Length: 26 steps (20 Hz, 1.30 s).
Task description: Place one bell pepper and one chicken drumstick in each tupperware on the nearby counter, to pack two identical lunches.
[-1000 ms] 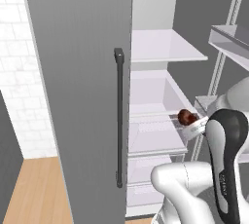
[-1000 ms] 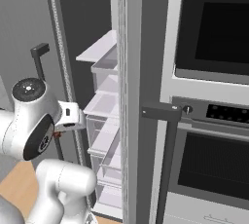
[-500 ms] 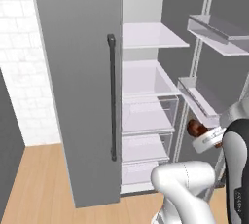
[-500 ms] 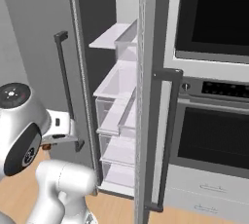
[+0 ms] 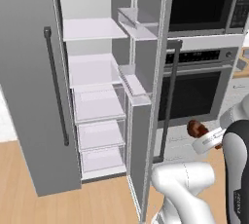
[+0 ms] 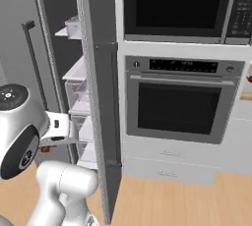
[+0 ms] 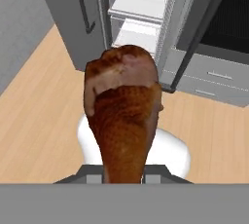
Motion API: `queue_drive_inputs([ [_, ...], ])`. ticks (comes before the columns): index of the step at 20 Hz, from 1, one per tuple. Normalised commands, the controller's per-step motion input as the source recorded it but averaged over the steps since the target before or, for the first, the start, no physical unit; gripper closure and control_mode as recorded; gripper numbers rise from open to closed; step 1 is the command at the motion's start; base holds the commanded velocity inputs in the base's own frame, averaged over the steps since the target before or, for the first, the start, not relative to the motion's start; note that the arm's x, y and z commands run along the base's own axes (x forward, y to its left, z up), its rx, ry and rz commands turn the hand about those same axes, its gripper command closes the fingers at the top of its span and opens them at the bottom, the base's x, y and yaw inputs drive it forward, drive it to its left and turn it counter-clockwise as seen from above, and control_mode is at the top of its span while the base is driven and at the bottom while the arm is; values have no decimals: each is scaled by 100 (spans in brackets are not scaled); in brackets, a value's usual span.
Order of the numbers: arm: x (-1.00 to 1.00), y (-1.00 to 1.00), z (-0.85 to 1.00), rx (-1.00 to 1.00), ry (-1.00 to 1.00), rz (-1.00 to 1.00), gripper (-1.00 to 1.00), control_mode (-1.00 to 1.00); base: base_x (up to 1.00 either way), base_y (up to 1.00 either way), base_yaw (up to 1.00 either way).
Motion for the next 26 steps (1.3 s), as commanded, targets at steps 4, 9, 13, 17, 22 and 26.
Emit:
queue_drive_inputs([
  [4,0,0,0,0,0,0,100,100,-25,-100,-27],
  [9,0,0,0,0,0,0,100,100,7,-100,-23],
  [13,0,0,0,0,0,0,100,100,37,-100,-15],
  [17,0,0,0,0,0,0,100,100,50,-100,-12],
  [22,0,0,0,0,0,0,100,100,60,-100,-11],
  [26,0,0,0,0,0,0,100,100,94,-90,-7],
])
